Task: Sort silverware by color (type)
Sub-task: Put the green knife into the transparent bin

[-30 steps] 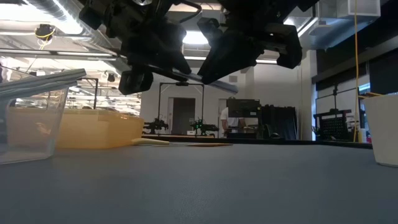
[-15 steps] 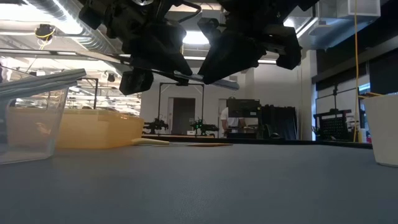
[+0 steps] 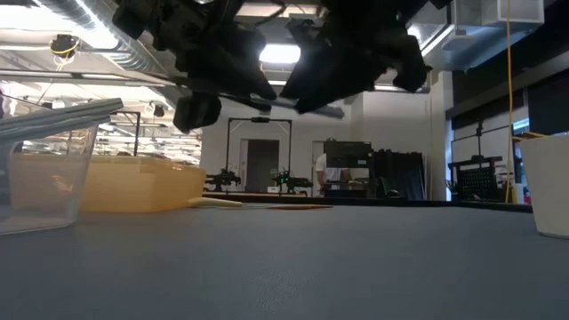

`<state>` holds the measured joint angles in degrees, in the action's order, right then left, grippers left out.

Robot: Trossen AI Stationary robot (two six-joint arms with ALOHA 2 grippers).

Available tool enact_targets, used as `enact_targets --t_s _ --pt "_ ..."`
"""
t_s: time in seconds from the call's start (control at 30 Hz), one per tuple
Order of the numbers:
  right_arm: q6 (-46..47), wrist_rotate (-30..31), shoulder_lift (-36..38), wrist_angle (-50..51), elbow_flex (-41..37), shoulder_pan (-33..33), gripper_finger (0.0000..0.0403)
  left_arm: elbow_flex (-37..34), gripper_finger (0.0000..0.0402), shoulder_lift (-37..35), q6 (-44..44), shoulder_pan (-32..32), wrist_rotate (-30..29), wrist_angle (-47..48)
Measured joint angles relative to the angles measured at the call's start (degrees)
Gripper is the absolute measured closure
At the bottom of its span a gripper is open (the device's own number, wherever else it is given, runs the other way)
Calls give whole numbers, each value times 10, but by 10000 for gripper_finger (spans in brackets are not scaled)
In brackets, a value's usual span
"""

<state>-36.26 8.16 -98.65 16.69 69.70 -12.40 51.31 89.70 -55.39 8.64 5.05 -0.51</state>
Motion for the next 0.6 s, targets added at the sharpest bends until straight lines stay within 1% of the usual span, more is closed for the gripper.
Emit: enact_targets --t_s 0.1,0.23,0.37,0.43,0.6 --pt "0 3 23 2 0 0 264 0 384 -22 5 0 -1 17" --pt "0 4 59 5 0 0 265 0 384 -56 5 5 -16 49" --pt "1 4 93 8 0 0 265 0 384 -108 4 12 -24 89" --pt "3 4 107 18 0 0 265 0 384 -135 0 21 -42 109" --pt "25 4 133 36 0 0 265 1 384 -213 -43 69 -113 208"
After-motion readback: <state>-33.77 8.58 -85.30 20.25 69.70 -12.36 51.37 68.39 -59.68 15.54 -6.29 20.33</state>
